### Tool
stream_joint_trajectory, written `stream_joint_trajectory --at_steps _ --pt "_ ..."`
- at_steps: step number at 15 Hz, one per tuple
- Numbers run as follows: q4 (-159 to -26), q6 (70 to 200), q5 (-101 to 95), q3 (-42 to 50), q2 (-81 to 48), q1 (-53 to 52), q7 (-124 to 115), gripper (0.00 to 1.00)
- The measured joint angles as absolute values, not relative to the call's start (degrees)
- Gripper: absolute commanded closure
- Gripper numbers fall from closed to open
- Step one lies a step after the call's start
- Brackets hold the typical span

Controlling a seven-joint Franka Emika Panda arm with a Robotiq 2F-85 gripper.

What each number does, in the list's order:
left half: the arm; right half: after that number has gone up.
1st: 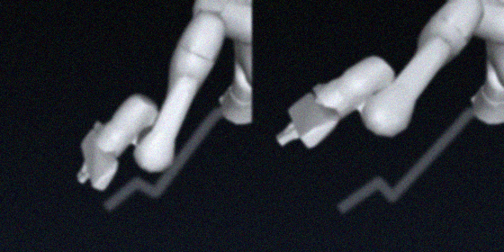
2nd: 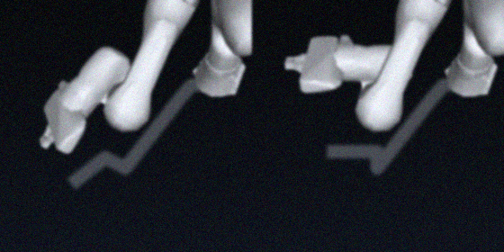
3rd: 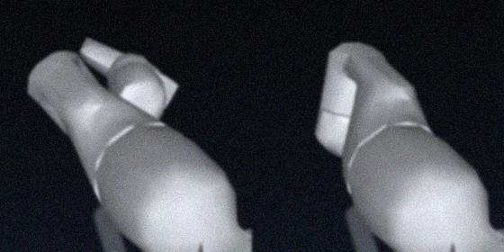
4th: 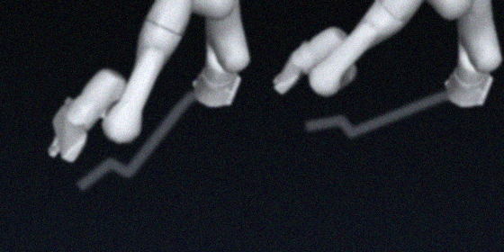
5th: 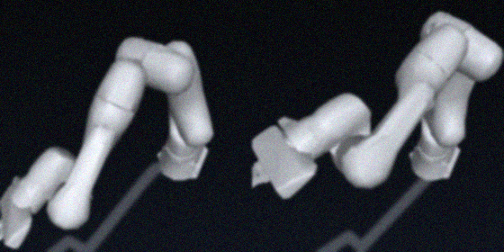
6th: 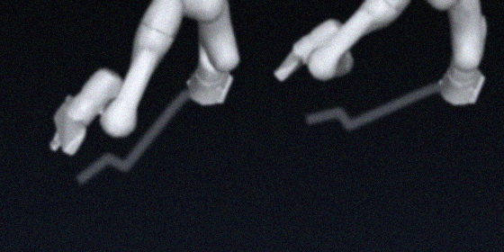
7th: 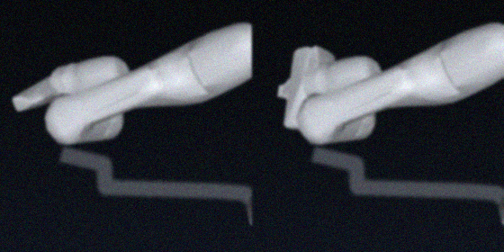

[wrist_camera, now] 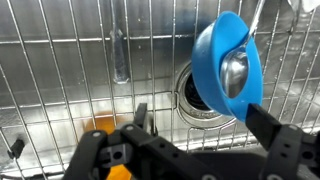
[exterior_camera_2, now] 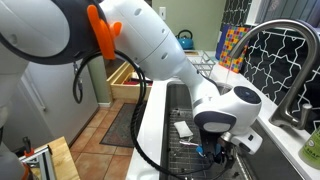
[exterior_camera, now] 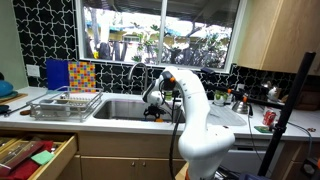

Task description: Pour the contents of the blue bowl into the sink, put the big silver spoon in the blue bowl and then put them in the sink

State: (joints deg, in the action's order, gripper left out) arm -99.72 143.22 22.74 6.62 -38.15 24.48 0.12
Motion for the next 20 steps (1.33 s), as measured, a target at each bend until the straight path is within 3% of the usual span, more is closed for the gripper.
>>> stream_joint_trajectory --at_steps 8,20 --pt "-103.9 138.8 21.6 7.9 -32.0 22.8 -2.9 0.00" --pt "-115.2 136.5 5.2 14.0 -13.5 12.9 -16.0 0.00"
